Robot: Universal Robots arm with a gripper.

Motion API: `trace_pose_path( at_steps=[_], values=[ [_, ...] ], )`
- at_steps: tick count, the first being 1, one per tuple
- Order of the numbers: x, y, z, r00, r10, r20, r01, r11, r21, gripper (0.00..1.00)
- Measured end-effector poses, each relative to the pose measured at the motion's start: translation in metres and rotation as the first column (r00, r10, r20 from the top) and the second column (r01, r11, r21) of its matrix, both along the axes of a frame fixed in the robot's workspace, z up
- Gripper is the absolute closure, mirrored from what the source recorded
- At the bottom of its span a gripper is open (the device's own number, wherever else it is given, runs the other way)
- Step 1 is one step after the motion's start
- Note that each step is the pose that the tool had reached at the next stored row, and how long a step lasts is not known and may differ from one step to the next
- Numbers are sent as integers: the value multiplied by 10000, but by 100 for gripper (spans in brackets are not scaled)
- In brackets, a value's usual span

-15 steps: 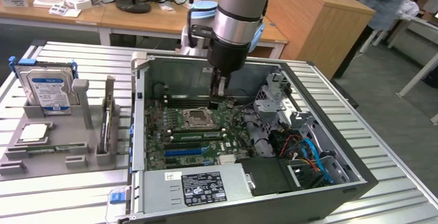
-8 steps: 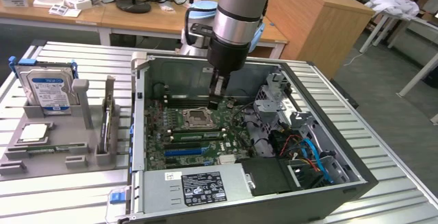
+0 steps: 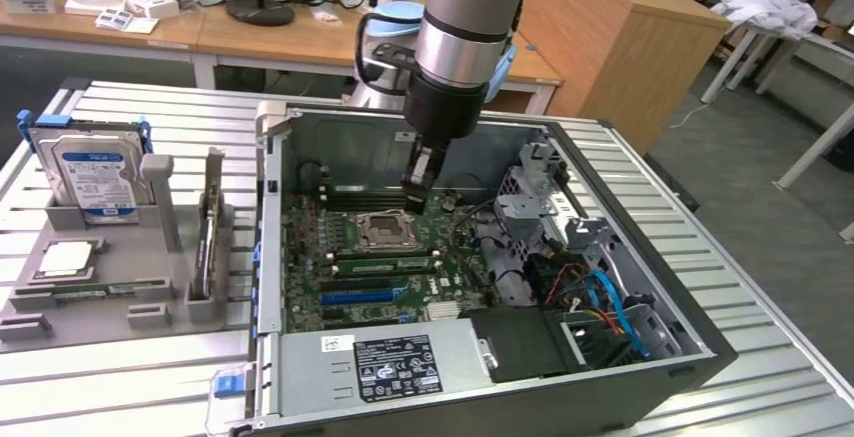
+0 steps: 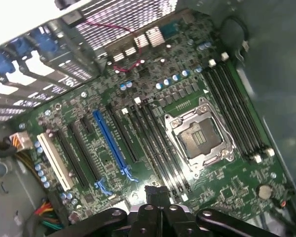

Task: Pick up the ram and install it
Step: 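Press down the ram until it locks into place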

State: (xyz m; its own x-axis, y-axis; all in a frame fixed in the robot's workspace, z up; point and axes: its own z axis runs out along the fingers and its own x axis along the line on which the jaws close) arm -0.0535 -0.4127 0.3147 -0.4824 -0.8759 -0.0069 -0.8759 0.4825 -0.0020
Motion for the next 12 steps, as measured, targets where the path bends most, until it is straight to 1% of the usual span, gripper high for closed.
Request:
trace_pose_path(
  at_steps=[3,6,8,12],
  values=[
    [0,0,0,9990,-441,0,441,9990,2,89],
    [0,0,-1,9961,-880,0,880,9961,8,89],
    [0,0,-2,9936,-1132,-2,1132,9936,34,89],
    [0,0,-2,9873,-1589,-15,1589,9872,120,89]
  ],
)
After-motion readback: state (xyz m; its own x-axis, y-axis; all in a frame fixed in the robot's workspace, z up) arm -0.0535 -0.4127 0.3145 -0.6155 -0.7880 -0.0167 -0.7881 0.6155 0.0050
